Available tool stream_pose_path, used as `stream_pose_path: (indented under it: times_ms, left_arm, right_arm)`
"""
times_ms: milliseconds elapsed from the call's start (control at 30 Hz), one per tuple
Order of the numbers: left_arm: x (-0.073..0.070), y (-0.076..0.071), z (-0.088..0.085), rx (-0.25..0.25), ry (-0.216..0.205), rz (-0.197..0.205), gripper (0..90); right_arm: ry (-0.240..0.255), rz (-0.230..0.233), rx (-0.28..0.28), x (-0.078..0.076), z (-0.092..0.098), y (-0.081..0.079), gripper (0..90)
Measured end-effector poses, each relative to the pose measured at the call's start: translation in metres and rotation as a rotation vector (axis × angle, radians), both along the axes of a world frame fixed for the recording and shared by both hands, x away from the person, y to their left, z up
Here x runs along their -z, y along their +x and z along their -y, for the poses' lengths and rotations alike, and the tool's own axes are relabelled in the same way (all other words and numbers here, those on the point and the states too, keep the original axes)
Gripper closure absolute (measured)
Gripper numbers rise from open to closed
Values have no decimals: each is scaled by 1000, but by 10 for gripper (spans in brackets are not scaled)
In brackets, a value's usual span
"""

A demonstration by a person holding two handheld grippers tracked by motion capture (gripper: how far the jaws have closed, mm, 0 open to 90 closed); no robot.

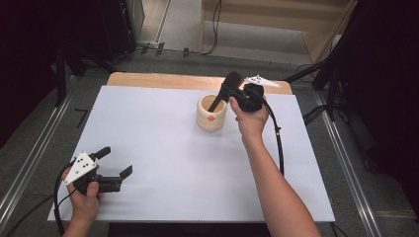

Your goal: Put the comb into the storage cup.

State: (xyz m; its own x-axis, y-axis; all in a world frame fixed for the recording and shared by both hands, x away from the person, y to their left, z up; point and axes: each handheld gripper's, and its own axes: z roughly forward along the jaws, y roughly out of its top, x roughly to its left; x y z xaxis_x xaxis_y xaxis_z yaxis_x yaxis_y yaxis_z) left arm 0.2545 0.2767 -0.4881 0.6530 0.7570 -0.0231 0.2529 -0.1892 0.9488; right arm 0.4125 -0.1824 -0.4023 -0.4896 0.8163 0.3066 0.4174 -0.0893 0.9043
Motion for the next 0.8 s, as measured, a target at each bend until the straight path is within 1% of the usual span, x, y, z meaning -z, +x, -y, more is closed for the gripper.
stream_pose_path:
  times_ms: [467,667,800]
  left_arm:
    - [0,0,0,3,-1,1,0]
    - [0,0,1,5,-2,1,0]
    - [0,0,1,5,-2,2,0]
  right_arm:
    - [-12,-28,-9,12,-8,5,823]
    - [-3,-47,-5,19,-9,6,823]
    - [2,-52,-4,23,-8,7,823]
